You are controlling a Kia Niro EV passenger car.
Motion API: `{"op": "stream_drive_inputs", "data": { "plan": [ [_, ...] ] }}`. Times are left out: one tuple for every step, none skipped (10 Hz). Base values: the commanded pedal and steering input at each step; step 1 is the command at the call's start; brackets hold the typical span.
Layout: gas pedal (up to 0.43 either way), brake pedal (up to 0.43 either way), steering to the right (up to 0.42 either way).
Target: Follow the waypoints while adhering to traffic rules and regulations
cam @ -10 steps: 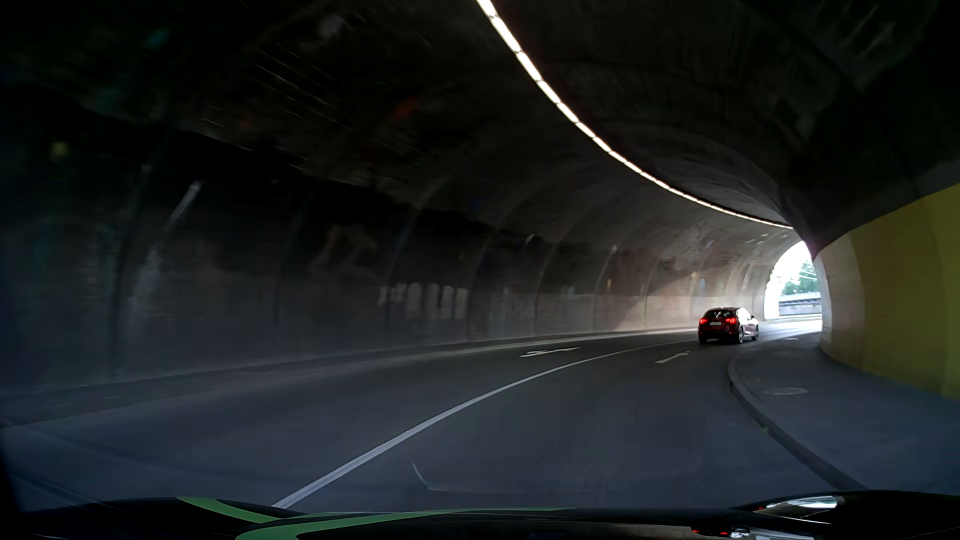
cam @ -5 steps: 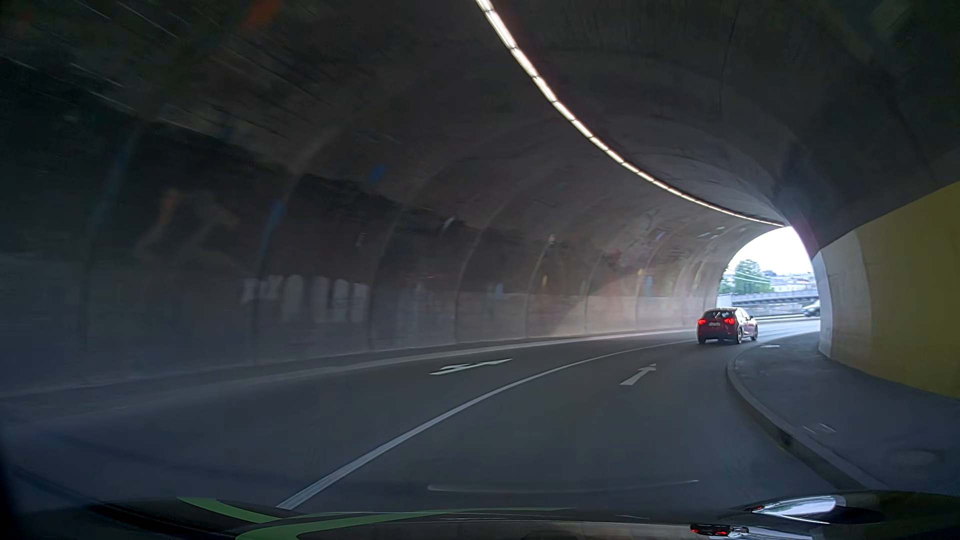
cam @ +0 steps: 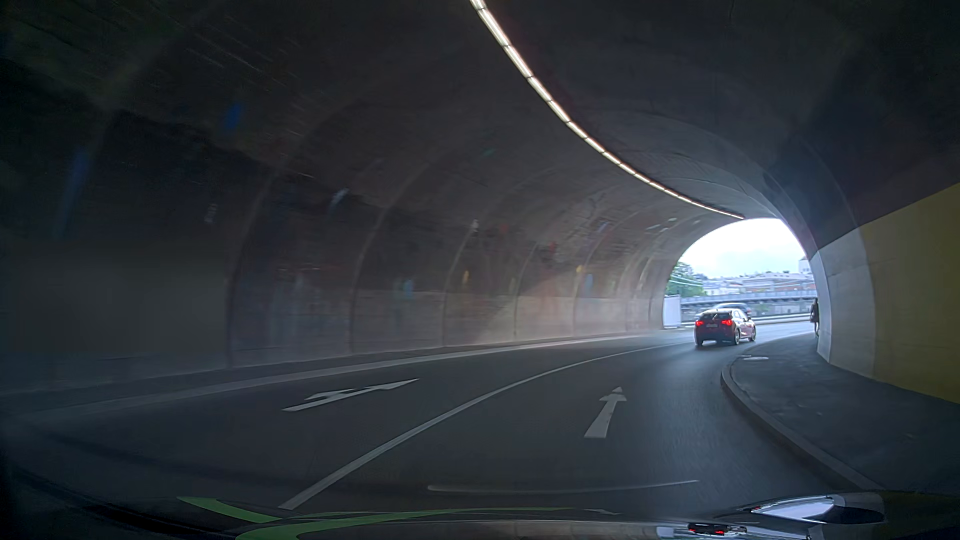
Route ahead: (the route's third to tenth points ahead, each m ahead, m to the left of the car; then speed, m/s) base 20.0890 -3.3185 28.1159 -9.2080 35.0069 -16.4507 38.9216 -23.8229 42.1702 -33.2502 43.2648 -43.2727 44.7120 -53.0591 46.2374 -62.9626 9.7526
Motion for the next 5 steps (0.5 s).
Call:
{"op": "stream_drive_inputs", "data": {
  "plan": [
    [0.087,0.0,0.118],
    [0.087,0.0,0.118],
    [0.087,0.0,0.118],
    [0.087,0.0,0.118],
    [0.087,0.0,0.118]
  ]
}}
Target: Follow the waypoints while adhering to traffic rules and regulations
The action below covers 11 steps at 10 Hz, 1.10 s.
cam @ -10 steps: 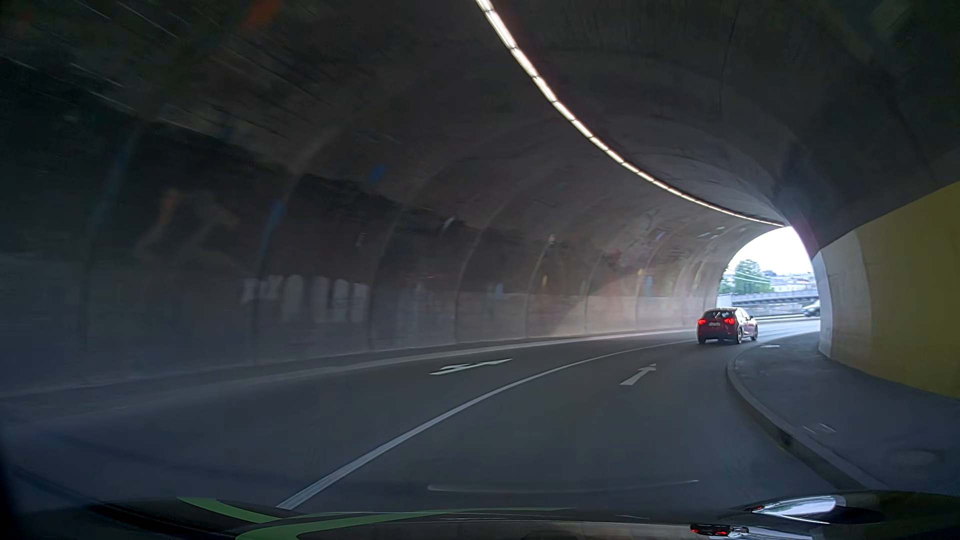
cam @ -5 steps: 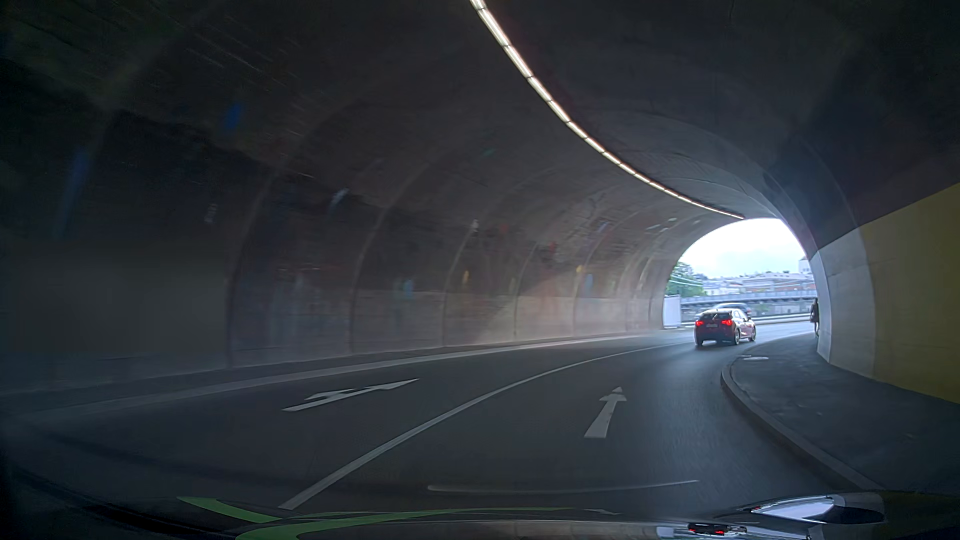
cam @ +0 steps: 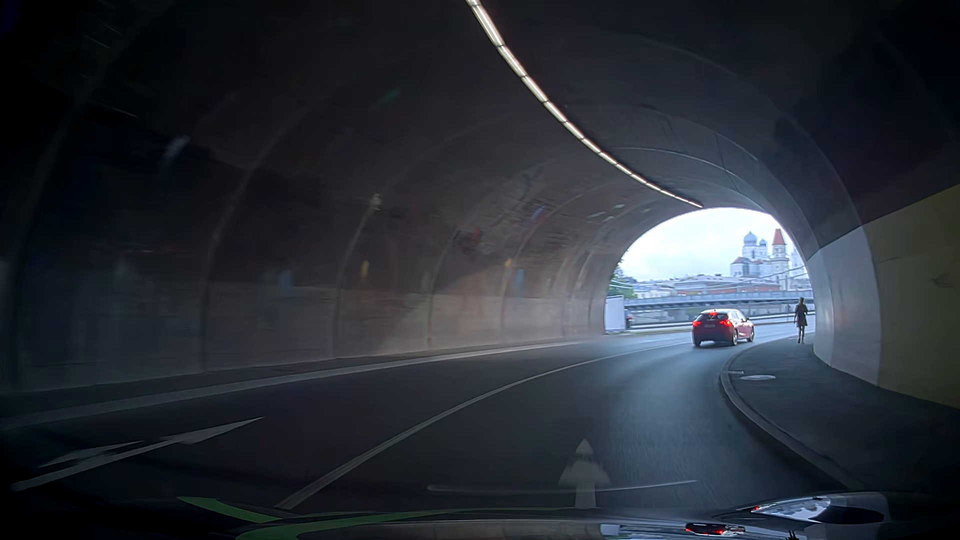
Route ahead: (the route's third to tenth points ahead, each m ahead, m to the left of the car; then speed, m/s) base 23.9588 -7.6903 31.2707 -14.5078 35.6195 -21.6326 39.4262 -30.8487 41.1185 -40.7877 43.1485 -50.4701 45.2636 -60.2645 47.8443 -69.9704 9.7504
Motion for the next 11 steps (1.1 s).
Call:
{"op": "stream_drive_inputs", "data": {
  "plan": [
    [0.087,0.0,0.118],
    [0.098,0.0,0.118],
    [0.098,0.0,0.117],
    [0.098,0.0,0.117],
    [0.098,0.0,0.116],
    [0.098,0.0,0.114],
    [0.098,0.0,0.115],
    [0.098,0.0,0.116],
    [0.098,0.0,0.116],
    [0.098,0.0,0.116],
    [0.039,0.0,0.116]
  ]
}}
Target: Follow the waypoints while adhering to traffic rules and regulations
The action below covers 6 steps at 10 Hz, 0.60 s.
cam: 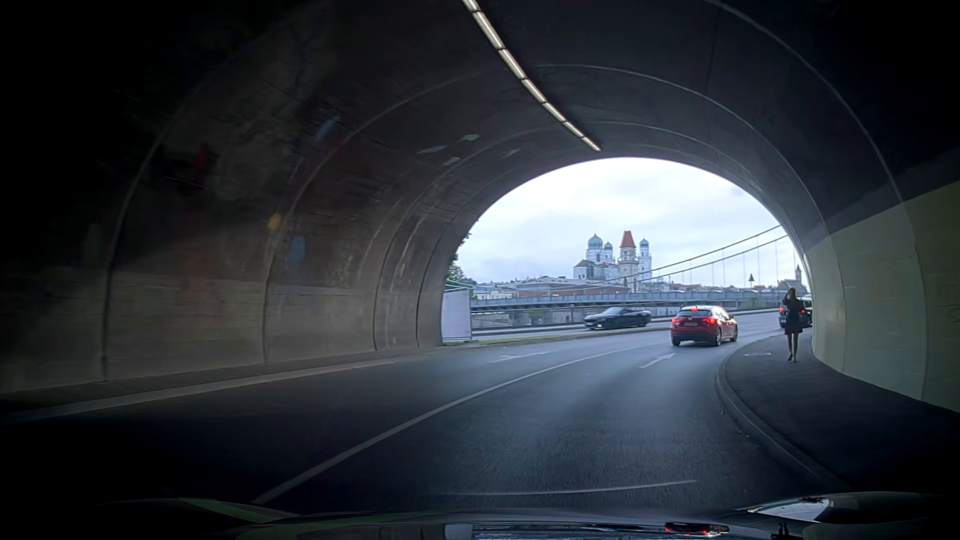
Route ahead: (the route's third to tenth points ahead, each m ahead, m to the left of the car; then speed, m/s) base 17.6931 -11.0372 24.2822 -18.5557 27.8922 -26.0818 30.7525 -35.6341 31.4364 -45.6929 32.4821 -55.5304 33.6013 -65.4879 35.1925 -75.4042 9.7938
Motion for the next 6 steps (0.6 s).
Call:
{"op": "stream_drive_inputs", "data": {
  "plan": [
    [0.0,0.0,0.115],
    [0.0,0.0,0.115],
    [0.0,0.213,0.116],
    [0.0,0.262,0.116],
    [0.0,0.262,0.114],
    [0.0,0.274,0.113]
  ]
}}
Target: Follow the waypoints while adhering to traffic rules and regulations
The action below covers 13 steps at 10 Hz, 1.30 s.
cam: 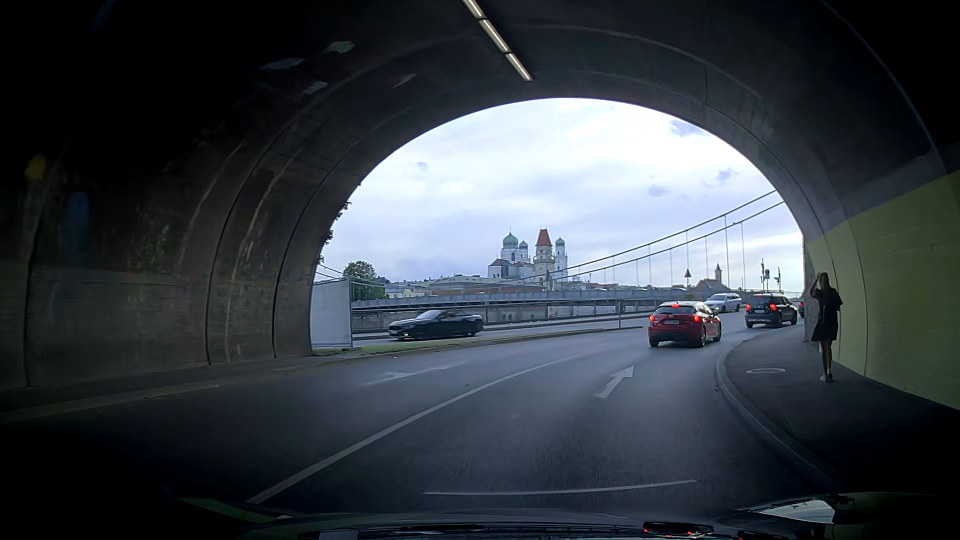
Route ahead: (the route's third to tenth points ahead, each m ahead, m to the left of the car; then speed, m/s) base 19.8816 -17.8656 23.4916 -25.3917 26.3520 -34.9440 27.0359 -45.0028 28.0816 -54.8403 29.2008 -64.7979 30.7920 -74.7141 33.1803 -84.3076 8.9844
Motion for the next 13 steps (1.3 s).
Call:
{"op": "stream_drive_inputs", "data": {
  "plan": [
    [0.0,0.274,0.113],
    [0.0,0.274,0.113],
    [0.0,0.274,0.113],
    [0.0,0.274,0.113],
    [0.0,0.28,0.113],
    [0.0,0.299,0.113],
    [0.0,0.299,0.113],
    [0.0,0.305,0.113],
    [0.0,0.305,0.113],
    [0.0,0.305,0.113],
    [0.0,0.305,0.113],
    [0.0,0.305,0.113],
    [0.0,0.299,0.113]
  ]
}}
